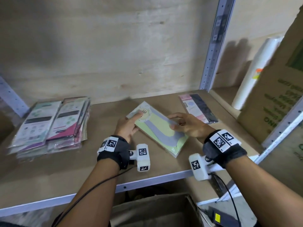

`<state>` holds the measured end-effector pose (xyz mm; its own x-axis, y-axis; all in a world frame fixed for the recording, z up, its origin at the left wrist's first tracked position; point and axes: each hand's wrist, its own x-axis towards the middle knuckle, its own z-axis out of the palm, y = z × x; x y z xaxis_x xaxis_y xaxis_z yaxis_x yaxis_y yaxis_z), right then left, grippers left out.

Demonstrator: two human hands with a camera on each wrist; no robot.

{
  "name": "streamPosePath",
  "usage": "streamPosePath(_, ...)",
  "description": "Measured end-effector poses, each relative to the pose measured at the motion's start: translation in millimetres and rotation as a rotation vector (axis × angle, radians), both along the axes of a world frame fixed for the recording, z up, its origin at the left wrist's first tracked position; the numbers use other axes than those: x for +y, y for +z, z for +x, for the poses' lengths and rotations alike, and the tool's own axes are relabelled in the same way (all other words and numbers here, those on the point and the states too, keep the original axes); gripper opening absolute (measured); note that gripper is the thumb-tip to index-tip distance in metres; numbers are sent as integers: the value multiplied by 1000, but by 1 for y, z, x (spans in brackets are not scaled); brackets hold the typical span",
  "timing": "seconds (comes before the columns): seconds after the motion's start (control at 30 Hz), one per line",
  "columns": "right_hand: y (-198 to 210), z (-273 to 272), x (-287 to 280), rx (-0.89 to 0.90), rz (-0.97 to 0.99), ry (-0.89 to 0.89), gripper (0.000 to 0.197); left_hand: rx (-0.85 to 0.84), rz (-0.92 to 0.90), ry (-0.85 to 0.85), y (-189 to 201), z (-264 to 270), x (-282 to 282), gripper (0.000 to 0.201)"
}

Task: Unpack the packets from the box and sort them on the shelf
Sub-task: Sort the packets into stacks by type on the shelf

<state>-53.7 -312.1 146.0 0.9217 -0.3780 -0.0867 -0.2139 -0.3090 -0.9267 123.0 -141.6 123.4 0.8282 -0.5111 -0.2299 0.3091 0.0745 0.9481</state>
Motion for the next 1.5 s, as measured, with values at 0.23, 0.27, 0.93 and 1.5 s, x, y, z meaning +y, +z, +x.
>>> streamPosePath(0.23,-2,-8,4,68,-15,114,37,-230,201,75,-7,13,19,28)
streamPosePath(0.27,-1,-7,6,71,-23,104,39,-275,237,73,-6,13,21,36)
streamPosePath(0.93,4,-5,38,-83,361,-142,2,-77,10,-88,9,-4,42,42)
streamPosePath(1.5,-11,7,23,142,54,-347,13,-212,294,-429,5,-34,23,36)
